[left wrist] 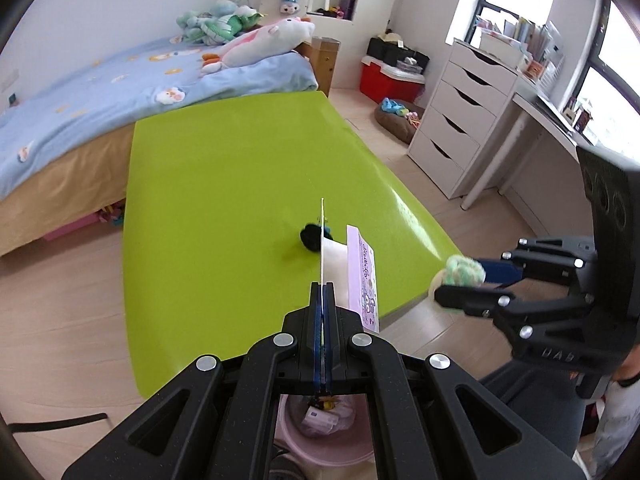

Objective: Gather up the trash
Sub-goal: 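Carry the sock and card over the wastebasket and open both grippers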

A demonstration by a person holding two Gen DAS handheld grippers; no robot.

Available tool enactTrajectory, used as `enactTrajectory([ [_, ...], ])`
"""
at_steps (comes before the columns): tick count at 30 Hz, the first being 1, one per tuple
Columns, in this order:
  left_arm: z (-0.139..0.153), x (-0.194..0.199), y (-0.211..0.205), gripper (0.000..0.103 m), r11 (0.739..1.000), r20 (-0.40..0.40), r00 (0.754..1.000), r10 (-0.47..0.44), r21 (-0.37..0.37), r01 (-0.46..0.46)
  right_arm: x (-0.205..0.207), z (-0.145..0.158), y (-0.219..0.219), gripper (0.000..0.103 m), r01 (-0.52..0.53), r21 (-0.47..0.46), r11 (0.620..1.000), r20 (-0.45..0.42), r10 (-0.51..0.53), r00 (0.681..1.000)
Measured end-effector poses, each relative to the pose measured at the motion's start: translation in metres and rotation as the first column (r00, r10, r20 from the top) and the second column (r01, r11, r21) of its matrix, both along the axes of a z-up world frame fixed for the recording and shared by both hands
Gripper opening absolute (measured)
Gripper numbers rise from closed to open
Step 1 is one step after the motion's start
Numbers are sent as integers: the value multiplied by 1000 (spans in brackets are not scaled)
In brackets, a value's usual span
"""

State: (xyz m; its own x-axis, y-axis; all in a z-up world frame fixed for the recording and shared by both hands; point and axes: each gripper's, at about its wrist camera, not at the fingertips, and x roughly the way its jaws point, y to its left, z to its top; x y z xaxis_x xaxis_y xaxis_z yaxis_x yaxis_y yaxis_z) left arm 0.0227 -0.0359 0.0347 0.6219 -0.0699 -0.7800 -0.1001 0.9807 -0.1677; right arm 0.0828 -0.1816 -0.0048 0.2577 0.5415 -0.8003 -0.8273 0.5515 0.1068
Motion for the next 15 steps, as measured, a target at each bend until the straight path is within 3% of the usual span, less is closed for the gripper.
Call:
enactTrajectory([
  [15,-31,-74,-27,0,998,-32,998,-47,33,48,-61,-26,-26,27,-68,0,998,-58,68,996],
])
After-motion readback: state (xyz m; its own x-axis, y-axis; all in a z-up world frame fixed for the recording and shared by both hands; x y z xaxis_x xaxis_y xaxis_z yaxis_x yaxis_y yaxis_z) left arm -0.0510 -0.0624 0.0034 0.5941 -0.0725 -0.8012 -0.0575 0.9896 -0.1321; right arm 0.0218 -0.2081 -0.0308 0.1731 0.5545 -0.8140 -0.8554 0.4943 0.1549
